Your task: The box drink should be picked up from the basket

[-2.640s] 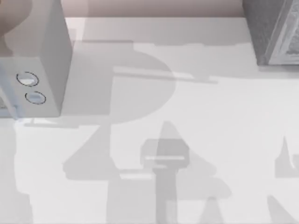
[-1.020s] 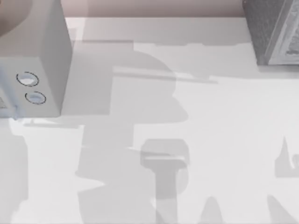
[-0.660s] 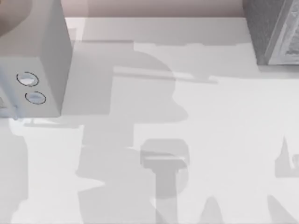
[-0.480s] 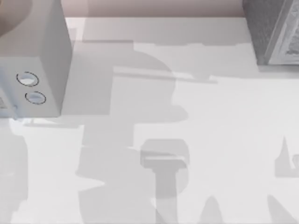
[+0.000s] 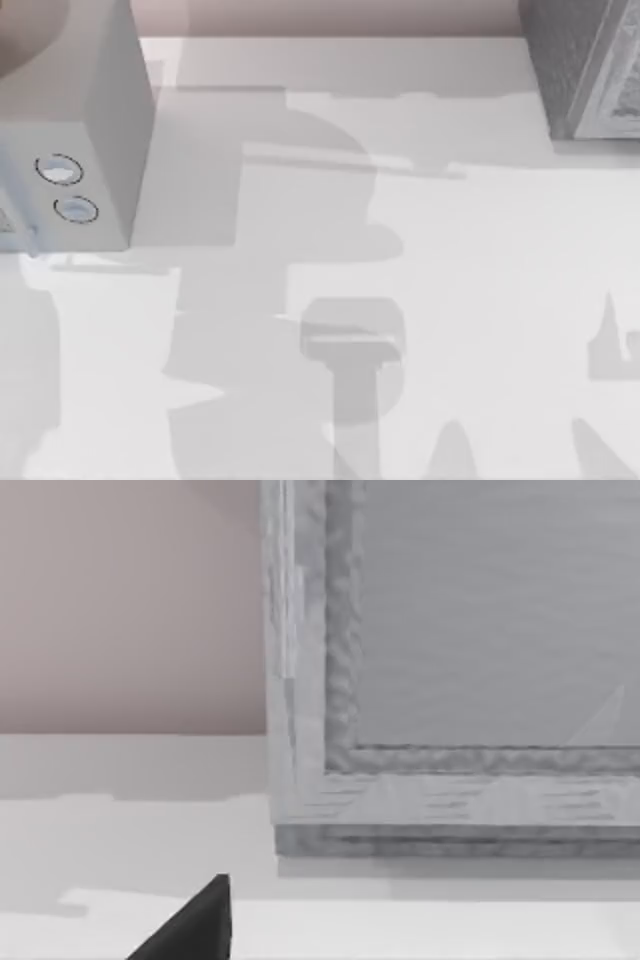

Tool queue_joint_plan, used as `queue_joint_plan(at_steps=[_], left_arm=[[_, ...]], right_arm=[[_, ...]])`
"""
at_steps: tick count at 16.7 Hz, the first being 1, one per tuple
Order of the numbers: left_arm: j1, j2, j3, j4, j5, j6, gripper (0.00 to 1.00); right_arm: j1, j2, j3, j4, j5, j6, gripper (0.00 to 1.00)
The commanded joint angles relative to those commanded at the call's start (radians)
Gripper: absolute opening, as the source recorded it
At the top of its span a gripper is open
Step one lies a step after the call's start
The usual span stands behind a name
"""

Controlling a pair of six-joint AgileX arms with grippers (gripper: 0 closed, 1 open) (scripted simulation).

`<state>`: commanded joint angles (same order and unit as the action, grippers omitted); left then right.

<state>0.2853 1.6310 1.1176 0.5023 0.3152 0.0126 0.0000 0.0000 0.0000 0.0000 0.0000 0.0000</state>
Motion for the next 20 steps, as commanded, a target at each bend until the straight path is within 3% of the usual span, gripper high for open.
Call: queue_joint_plan(at_steps=[9,13,16,20], left_arm=[[0.003,-0.019,0.023,-0.006,-0.006,-0.002,0.00],[-0.014,-0.041,0.169,-0.023,-0.061,-0.020,0.00],[-0.014,-0.041,0.353,-0.133,-0.092,-0.022,0.00],[-0.003,-0.025,0.550,-0.399,-0.078,-0.011,0.00]], right_arm=[[0.000,0.000,0.000,0.000,0.000,0.000,1.00],[0.000,0.000,0.000,0.000,0.000,0.000,1.00],[0.000,0.000,0.000,0.000,0.000,0.000,1.00],[0.000,0.000,0.000,0.000,0.000,0.000,1.00]])
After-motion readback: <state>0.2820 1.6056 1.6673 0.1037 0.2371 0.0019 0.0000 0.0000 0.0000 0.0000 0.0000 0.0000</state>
